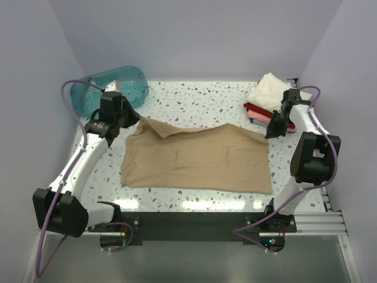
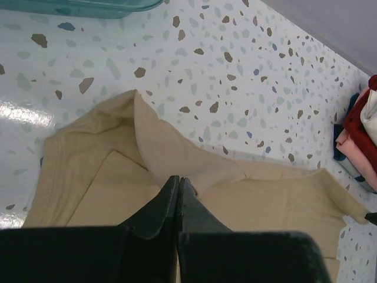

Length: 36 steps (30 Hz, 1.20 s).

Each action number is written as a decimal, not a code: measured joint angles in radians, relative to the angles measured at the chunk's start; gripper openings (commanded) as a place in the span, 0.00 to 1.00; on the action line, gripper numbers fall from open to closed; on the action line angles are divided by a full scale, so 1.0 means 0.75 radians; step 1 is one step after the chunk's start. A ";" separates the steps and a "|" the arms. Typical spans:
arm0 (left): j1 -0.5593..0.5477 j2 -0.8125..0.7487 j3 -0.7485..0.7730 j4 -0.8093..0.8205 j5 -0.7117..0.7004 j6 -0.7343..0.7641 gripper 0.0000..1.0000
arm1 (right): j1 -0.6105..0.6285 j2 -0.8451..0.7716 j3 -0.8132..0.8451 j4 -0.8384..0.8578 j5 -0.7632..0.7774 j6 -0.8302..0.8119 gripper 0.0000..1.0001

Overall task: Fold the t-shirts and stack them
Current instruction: Fold the tshirt

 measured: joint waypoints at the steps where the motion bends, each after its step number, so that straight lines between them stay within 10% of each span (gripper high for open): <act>1: 0.000 -0.026 -0.009 -0.022 -0.009 -0.005 0.00 | 0.000 -0.006 0.000 -0.002 0.004 -0.003 0.00; 30: 0.000 -0.374 -0.120 -0.365 -0.122 -0.208 0.00 | 0.000 -0.149 -0.191 -0.162 0.104 -0.080 0.00; 36: 0.000 -0.374 -0.148 -0.367 -0.120 -0.208 0.00 | 0.000 -0.157 -0.207 -0.200 0.168 -0.070 0.45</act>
